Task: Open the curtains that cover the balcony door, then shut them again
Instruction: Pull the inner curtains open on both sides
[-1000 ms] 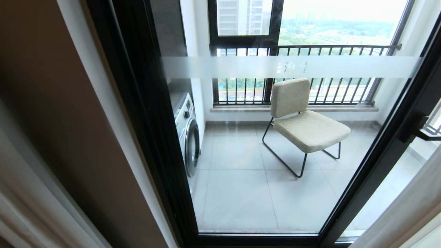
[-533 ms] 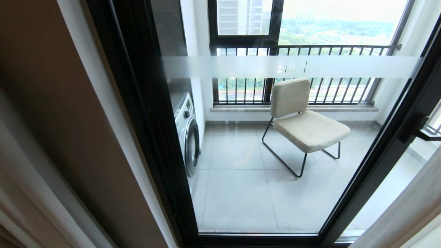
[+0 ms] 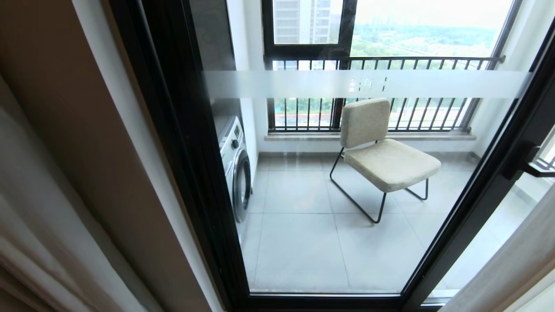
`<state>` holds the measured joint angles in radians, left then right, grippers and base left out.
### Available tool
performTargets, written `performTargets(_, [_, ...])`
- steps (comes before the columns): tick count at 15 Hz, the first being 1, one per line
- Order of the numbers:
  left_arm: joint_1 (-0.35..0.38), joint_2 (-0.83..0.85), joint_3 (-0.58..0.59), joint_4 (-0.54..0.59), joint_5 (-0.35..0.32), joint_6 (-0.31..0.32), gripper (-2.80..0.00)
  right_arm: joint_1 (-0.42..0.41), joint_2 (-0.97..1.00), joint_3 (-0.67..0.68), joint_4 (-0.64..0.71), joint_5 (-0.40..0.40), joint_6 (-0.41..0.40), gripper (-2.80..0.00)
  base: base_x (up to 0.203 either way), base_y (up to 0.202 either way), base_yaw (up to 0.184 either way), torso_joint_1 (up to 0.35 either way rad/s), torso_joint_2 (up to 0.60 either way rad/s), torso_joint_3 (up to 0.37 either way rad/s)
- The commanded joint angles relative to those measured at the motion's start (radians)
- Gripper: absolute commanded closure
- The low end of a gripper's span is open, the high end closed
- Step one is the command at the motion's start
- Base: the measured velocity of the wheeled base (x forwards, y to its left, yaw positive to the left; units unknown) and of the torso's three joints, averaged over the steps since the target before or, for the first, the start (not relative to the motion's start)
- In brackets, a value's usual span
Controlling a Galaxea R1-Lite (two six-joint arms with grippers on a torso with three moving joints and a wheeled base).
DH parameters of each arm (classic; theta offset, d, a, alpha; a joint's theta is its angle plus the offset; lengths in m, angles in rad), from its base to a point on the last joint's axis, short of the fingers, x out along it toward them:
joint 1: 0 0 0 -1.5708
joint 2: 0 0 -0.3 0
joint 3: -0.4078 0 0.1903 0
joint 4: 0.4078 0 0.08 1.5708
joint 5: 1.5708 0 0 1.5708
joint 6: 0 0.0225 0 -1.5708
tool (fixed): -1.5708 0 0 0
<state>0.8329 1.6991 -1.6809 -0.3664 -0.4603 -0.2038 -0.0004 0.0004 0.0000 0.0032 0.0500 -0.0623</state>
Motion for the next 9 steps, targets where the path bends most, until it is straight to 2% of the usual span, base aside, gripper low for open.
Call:
performTargets(1, [-0.027, -0.006, -0.007, -0.006, -0.003, -0.003, 0.00, 0.000, 0.000, 0.000, 0.000, 0.001, -0.001, 0.00, 0.000, 0.000, 0.000, 0.000, 0.00, 0.000])
performTargets(5, [-0.064, -0.004, -0.011, -0.006, -0.003, -0.003, 0.00, 0.000, 0.000, 0.000, 0.000, 0.001, -0.001, 0.00, 0.000, 0.000, 0.000, 0.000, 0.00, 0.000])
performTargets(6, [-0.068, -0.004, -0.011, -0.006, -0.003, -0.003, -2.80, 0.000, 0.000, 0.000, 0.000, 0.001, -0.001, 0.00, 0.000, 0.000, 0.000, 0.000, 0.00, 0.000])
performTargets(9, [-0.075, -0.008, -0.007, -0.005, -0.003, -0.003, -2.80, 0.000, 0.000, 0.000, 0.000, 0.001, -0.001, 0.00, 0.000, 0.000, 0.000, 0.000, 0.00, 0.000])
